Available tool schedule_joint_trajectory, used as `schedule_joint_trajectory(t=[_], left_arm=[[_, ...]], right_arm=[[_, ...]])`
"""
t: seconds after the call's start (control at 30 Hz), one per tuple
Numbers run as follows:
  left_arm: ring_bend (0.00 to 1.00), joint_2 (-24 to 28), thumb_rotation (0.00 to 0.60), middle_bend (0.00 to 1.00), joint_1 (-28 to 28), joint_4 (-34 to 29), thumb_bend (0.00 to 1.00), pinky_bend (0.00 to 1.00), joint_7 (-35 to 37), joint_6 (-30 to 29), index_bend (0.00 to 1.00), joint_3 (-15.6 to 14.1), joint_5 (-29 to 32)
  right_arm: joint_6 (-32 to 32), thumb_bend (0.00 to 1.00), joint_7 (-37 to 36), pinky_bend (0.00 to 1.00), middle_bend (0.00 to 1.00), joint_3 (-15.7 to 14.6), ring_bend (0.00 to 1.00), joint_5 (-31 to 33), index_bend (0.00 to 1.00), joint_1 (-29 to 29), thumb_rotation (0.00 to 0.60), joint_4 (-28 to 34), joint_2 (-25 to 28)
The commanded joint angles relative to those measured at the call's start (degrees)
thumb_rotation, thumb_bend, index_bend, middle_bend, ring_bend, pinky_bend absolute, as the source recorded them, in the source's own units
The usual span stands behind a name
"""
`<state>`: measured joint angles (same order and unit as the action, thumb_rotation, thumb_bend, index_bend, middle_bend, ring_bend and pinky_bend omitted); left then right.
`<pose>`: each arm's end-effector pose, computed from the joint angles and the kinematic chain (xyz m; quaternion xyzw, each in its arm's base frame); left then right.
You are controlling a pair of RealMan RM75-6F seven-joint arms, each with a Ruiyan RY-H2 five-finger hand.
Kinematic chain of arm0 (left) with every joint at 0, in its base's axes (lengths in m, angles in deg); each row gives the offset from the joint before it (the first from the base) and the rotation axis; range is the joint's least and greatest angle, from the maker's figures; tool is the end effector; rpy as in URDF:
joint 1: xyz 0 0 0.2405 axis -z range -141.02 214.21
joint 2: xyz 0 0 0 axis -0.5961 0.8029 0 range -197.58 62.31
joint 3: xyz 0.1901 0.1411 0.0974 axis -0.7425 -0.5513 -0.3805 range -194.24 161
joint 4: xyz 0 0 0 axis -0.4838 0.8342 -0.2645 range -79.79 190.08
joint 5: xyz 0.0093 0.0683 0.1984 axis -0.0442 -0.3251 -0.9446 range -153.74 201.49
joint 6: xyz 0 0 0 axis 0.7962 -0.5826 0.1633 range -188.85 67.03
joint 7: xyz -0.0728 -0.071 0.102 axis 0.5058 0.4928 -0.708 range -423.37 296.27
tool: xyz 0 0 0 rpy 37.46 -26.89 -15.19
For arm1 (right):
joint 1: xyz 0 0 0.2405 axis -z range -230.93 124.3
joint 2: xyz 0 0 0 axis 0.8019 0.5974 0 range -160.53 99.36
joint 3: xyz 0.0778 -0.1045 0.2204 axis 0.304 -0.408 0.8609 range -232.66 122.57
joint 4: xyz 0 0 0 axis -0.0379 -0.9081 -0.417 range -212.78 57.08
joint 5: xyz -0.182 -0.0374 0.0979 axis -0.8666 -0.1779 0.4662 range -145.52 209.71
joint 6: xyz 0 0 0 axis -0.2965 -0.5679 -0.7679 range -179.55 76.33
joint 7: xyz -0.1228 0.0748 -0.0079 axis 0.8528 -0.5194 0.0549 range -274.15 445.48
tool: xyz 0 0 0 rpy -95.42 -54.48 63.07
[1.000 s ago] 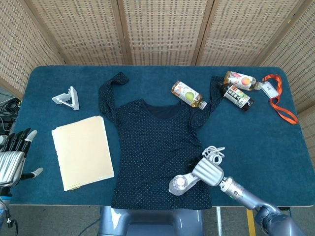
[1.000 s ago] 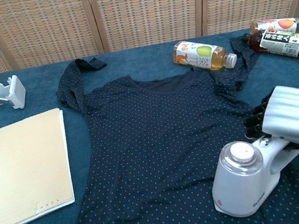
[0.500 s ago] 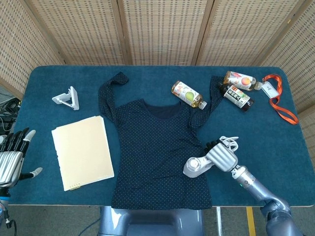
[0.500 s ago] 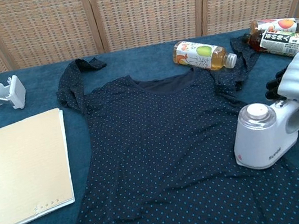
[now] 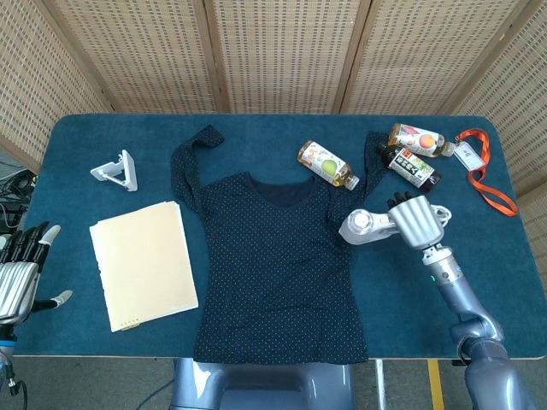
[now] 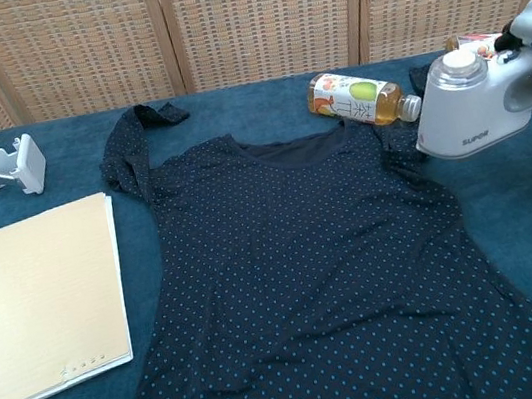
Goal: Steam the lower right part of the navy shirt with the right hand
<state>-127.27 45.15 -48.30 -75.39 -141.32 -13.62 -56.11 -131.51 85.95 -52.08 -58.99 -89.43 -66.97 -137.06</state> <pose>-0.2828 0.1961 0.1598 -0.6184 -0.3876 -0.3402 0.5929 -0.2829 -0.3848 0.0645 0.7240 -0.0012 0.3121 0.6152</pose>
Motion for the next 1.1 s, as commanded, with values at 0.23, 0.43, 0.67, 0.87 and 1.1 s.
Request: schedule_joint_trajectory(t=[0.23, 0.43, 0.67, 0.87, 1.1], left_arm=[[0.00, -0.48, 0.600, 0.00, 0.51, 0.32, 0.00, 0.00, -1.02, 0.95, 0.00, 0.43, 1.63], [0.00, -1.40, 0.600, 0.00, 1.00, 0.41, 0.00, 0.00, -2.80, 1.85, 0.00, 0.68, 3.28], [0.00, -2.26, 0.600, 0.00, 1.68, 0.55, 0.00, 0.00, -4.50, 2.66, 0.00, 1.01, 4.66], [0.00, -2.38, 0.600, 0.00, 1.85, 0.69, 0.00, 0.00, -4.64, 2.82, 0.00, 1.30, 5.42], [0.00, -2.46, 0.600, 0.00, 1.95, 0.77, 0.00, 0.00, -4.69, 3.03, 0.00, 1.36, 5.92]], right_arm=[[10.09, 1.00, 2.40, 0.98, 0.69, 1.27, 0.71, 2.37, 0.87, -2.24, 0.600, -3.70, 0.94], [14.92, 1.00, 2.53, 0.98, 0.69, 1.51, 0.71, 3.22, 0.87, -2.30, 0.600, -4.73, 0.50], [18.77, 1.00, 3.52, 0.98, 0.69, 1.33, 0.71, 3.60, 0.86, -2.36, 0.600, -5.57, -0.75], [21.66, 1.00, 4.95, 0.96, 0.67, 2.21, 0.70, 4.78, 0.85, -3.10, 0.600, -6.33, -1.39], [24.70, 0.84, 5.62, 0.65, 0.45, 3.35, 0.51, 6.24, 0.59, -3.38, 0.600, -6.38, -1.67]])
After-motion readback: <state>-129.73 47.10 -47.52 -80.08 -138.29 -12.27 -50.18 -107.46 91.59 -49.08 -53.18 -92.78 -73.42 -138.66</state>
